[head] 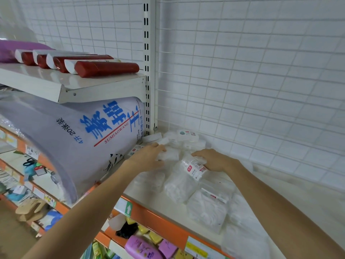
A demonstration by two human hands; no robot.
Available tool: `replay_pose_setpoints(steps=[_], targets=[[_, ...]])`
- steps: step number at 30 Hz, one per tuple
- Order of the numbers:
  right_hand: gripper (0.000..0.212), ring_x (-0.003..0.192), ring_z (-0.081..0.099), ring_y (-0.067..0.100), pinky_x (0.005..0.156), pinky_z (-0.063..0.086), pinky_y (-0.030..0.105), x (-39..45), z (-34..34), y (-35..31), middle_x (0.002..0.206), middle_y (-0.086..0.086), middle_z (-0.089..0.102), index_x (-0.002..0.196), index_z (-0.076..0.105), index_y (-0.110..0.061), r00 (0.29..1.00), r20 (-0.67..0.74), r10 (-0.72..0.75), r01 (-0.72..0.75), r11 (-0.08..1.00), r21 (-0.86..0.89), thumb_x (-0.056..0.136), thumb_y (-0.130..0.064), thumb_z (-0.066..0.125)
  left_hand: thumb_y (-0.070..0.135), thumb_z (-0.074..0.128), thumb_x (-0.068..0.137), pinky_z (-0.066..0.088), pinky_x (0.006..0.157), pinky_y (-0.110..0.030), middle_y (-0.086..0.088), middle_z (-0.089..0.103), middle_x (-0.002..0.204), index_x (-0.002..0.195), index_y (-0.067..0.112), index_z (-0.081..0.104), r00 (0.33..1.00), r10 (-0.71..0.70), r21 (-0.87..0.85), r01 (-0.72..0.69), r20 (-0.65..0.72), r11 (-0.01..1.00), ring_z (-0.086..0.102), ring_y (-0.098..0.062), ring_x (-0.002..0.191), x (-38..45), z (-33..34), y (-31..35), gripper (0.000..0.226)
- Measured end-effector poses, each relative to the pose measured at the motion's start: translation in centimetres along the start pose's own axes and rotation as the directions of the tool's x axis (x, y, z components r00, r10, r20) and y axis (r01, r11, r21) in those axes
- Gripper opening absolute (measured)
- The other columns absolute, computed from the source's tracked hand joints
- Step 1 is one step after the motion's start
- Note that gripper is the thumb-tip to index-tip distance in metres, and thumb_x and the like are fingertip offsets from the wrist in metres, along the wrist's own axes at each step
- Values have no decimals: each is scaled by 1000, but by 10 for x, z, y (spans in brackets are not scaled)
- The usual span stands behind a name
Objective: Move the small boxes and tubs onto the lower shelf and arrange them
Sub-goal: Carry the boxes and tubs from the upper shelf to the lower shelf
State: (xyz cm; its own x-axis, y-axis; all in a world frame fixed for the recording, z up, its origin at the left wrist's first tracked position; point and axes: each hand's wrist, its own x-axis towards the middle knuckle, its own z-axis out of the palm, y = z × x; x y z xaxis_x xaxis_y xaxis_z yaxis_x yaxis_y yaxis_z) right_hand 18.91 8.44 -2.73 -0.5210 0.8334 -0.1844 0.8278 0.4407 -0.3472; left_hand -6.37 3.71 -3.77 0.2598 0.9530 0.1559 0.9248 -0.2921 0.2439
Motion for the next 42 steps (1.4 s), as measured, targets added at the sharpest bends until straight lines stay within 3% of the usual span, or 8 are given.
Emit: replay_pose_setpoints(steps=[4, 8, 12, 16, 19, 28, 35, 42], targets=[[29, 104, 52, 12, 87, 44, 27, -9, 3, 3, 112, -12, 52, 116, 58, -33, 971, -200, 128, -17, 878, 478, 94, -21, 45, 15, 53, 85, 39, 79, -25, -5, 55, 113, 111, 9, 51, 999, -37, -175, 33, -17, 984, 52, -20, 103, 1, -4, 2, 27], [26, 79, 61, 22, 66, 52, 32, -15, -6, 1, 104, 5, 59, 105, 58, -33, 945, -189, 267, -30, 647, 762, 98, -24, 34, 17, 56, 90, 43, 63, -13, 2, 53, 108, 124, 15, 43, 994, -106, -348, 101, 3, 932, 54, -12, 88, -4, -9, 5, 37], [25, 60, 65, 26, 50, 52, 29, -20, -5, 1, 92, 11, 63, 109, 53, -22, 939, -146, 311, -48, 539, 841, 100, -24, 30, 14, 52, 93, 46, 58, -14, 1, 52, 98, 132, 28, 30, 989, -139, -487, 144, 48, 861, 54, -7, 78, -4, -5, 5, 47], [23, 61, 60, 24, 46, 47, 27, -16, 3, 0, 96, 12, 61, 101, 54, -17, 913, -136, 384, -103, 540, 835, 99, -22, 32, 6, 57, 87, 47, 68, -15, -7, 34, 131, 137, 26, 29, 981, -182, -531, 190, 68, 826, 51, -14, 98, 0, -1, 3, 61], [21, 73, 63, 24, 48, 49, 27, -13, 7, -2, 99, 10, 62, 103, 56, -16, 904, -89, 419, -146, 496, 856, 97, -22, 37, 9, 68, 78, 40, 79, -20, -6, 23, 135, 141, 22, 25, 976, -204, -476, 217, 79, 852, 41, -15, 104, 1, 2, 3, 77], [37, 102, 60, 18, 89, 49, 34, -1, 14, -5, 121, 5, 57, 126, 46, -19, 917, -57, 394, -300, 779, 550, 90, -25, 57, 21, 72, 75, 33, 101, -31, -6, 29, 136, 137, 15, 35, 974, -223, -410, 216, 29, 886, 34, -20, 122, 8, 11, -2, 72], [62, 110, 48, 18, 92, 42, 32, -20, 0, -12, 118, 0, 46, 128, 48, -16, 919, -325, 225, -235, 972, 7, 77, -46, 68, 20, 73, 71, 30, 104, -32, -4, 38, 132, 136, 13, 37, 986, -157, -282, 135, -57, 950, 36, -20, 124, 14, 7, -4, 74], [66, 108, 50, 15, 89, 34, 20, -112, -22, -2, 112, -3, 50, 129, 48, -15, 796, -584, 162, -191, 982, 12, 72, -38, 73, 12, 77, 70, 31, 97, -22, -10, 46, 128, 132, 5, 44, 955, 136, -252, -204, -262, 946, 44, -24, 119, 2, -31, 21, 71]])
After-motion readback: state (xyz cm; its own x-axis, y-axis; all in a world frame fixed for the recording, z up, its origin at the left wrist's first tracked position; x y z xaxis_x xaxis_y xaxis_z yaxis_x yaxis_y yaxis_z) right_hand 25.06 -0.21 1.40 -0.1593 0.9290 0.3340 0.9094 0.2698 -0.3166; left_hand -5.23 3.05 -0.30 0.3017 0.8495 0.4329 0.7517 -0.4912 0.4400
